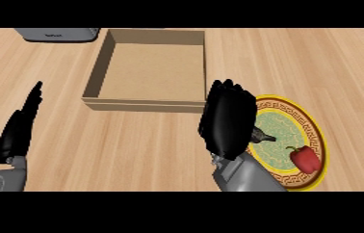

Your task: Pick the eggplant from the plate and place it in the cardboard box

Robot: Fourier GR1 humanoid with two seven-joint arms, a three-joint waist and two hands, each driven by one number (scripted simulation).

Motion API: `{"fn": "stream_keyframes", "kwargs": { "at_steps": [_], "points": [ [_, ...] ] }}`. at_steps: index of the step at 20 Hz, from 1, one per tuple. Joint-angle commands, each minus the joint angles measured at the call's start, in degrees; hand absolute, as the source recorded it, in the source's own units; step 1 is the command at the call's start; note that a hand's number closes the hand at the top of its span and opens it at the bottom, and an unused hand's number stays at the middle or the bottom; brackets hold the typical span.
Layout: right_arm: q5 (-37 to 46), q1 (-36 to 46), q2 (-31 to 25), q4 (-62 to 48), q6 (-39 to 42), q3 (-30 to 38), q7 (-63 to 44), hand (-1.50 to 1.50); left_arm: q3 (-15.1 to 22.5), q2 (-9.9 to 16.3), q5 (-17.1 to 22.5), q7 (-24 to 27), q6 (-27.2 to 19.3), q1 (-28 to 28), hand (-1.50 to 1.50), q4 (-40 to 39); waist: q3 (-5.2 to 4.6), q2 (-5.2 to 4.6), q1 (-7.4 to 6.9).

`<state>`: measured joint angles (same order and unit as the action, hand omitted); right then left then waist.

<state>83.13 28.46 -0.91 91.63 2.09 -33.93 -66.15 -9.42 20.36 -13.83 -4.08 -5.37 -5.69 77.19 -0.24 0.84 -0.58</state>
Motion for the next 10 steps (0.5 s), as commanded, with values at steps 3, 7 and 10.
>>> {"fn": "stream_keyframes", "kwargs": {
  "at_steps": [3,7,10],
  "points": [
    [-6.4,14.2,0.9,-5.0,0.5,-2.7,-16.6,1.5,0.5,0.5,-0.1,-1.5,1.1,-1.1,0.0,2.2,0.21,-0.91,-2.24],
    [-10.4,21.8,0.9,-7.3,-2.6,0.0,-17.8,1.5,1.8,-1.3,-0.9,1.3,0.4,-0.3,0.0,0.2,0.14,-1.09,-3.5],
    [-12.6,26.5,0.9,-12.0,-6.2,5.9,-14.3,1.5,0.6,-0.4,0.1,0.3,1.1,-3.4,0.0,-1.2,0.15,-1.42,-2.99]
  ]
}}
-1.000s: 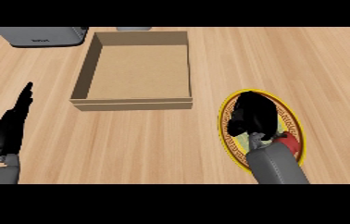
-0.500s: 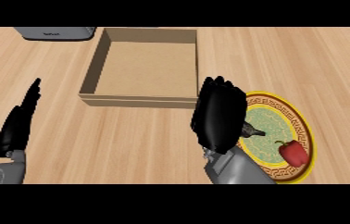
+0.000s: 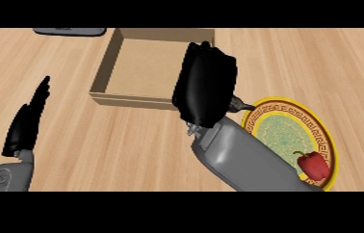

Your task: Pick the eggplant from the plate and place it in the cardboard box

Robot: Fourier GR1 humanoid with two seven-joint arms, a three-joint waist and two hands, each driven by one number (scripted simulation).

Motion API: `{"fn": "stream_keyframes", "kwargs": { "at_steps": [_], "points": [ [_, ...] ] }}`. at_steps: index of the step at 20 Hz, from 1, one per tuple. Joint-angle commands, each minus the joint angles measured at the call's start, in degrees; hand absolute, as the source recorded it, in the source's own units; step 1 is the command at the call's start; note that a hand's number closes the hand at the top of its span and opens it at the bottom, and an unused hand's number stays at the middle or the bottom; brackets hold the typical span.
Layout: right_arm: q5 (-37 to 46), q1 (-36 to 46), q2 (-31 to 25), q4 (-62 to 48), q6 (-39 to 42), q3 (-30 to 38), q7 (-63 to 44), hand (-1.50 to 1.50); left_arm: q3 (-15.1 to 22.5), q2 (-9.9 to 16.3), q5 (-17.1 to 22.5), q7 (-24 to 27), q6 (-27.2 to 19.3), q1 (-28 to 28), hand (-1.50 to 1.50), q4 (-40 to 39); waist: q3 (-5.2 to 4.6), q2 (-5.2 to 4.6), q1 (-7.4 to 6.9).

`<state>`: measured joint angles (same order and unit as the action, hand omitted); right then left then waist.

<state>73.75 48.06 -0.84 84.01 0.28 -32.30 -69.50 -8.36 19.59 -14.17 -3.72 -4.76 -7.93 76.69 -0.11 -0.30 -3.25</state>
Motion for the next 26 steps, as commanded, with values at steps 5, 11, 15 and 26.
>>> {"fn": "stream_keyframes", "kwargs": {
  "at_steps": [5,11,15,26],
  "points": [
    [-6.1,13.5,0.8,-13.4,-10.1,10.9,-8.8,1.5,0.5,-0.8,-0.5,-0.4,-0.2,-2.9,0.0,-1.8,-0.01,-0.9,-1.45],
    [-9.5,16.4,0.8,-25.9,-19.4,16.6,-3.2,1.5,0.8,-0.1,-0.2,-0.5,1.2,-4.4,0.0,-1.5,0.01,-1.34,-2.41],
    [-10.8,18.8,0.8,-35.4,-23.7,19.8,0.6,1.5,1.8,-1.1,-0.3,-1.3,1.3,-4.9,0.0,-0.2,0.04,-1.49,-3.04],
    [-17.3,21.9,0.8,-51.4,-35.2,30.9,4.8,-1.5,2.0,-0.5,-1.5,0.2,1.0,-4.5,0.0,-1.2,0.1,-2.21,-4.7]
  ]
}}
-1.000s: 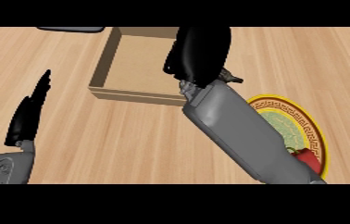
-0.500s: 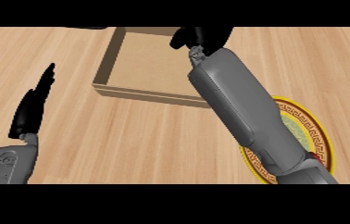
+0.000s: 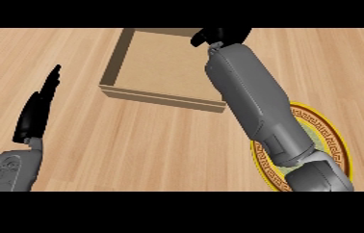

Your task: Pick the eggplant from the plate and place it in the cardboard box

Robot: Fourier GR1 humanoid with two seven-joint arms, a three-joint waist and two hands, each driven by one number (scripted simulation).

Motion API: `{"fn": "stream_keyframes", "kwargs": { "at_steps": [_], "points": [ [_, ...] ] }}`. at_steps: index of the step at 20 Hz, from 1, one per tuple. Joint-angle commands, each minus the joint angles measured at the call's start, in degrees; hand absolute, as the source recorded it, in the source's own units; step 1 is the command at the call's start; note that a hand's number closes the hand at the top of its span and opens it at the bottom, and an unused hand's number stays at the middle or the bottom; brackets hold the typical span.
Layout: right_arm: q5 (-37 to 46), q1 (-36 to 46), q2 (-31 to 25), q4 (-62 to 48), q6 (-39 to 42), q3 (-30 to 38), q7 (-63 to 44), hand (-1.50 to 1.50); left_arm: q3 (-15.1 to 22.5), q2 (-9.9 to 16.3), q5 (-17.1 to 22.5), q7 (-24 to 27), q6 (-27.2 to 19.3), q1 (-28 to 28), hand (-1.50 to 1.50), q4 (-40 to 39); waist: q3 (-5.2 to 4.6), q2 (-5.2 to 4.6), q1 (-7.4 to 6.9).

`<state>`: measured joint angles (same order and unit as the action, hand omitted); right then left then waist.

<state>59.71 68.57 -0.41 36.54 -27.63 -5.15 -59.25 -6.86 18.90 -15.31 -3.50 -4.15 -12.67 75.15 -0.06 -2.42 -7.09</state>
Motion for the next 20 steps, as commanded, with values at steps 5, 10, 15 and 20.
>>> {"fn": "stream_keyframes", "kwargs": {
  "at_steps": [5,10,15,20],
  "points": [
    [-5.8,3.0,0.4,-9.7,-14.0,4.3,-0.1,-1.5,1.5,-1.5,-0.7,-0.8,-0.1,-1.6,0.0,-0.3,0.02,-0.22,-1.41],
    [-3.9,3.3,0.4,-12.0,-23.5,2.6,4.8,-1.5,0.7,-0.7,-0.5,-0.5,0.0,-1.5,0.0,-0.1,0.02,0.06,-0.98],
    [-2.6,6.0,0.4,-11.7,-32.7,4.3,5.9,-1.5,1.6,-2.0,-1.2,-1.1,-0.8,-0.9,0.0,-0.4,0.01,0.3,0.56],
    [-5.7,3.3,0.4,-10.9,-40.7,3.8,8.8,-1.5,-1.0,0.3,0.2,-0.2,0.3,1.2,0.0,-0.5,0.05,1.22,2.01]
  ]
}}
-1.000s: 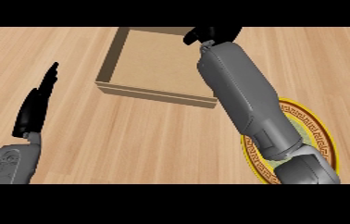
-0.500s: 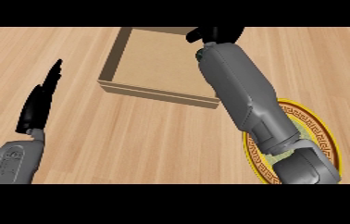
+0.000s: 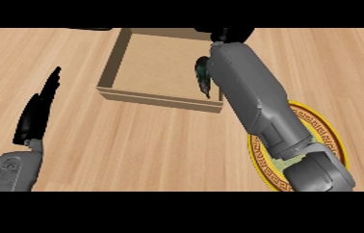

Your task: Pick the eggplant from the plate and place it in the cardboard box

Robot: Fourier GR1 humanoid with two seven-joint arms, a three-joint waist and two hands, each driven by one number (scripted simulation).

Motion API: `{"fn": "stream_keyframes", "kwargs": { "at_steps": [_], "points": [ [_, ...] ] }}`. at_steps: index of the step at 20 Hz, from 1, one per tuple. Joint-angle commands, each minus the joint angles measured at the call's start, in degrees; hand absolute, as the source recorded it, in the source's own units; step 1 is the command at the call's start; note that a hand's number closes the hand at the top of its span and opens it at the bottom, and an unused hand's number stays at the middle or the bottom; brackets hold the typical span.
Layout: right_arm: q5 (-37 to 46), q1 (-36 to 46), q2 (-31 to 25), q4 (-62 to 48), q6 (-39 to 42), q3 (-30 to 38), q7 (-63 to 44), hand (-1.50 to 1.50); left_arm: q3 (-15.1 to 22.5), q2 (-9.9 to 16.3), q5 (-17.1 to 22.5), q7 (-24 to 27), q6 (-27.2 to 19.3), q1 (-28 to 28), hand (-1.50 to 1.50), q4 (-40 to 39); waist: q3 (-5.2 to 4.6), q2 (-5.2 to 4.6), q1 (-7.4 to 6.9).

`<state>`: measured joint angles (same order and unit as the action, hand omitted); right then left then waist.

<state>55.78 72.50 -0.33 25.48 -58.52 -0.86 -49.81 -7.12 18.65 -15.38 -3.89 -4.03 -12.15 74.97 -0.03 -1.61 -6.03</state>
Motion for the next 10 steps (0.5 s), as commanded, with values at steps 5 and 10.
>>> {"fn": "stream_keyframes", "kwargs": {
  "at_steps": [5,10],
  "points": [
    [-4.5,-1.9,0.3,3.9,-13.8,-5.8,-3.1,-1.5,-1.8,0.6,-0.2,0.1,-1.0,1.1,0.0,-1.2,-0.01,1.38,2.94],
    [-0.4,-10.7,0.3,11.2,-12.4,-9.1,-8.3,-1.5,-4.3,2.1,1.3,0.3,-0.3,6.1,0.0,1.5,0.01,2.4,6.26]
  ]
}}
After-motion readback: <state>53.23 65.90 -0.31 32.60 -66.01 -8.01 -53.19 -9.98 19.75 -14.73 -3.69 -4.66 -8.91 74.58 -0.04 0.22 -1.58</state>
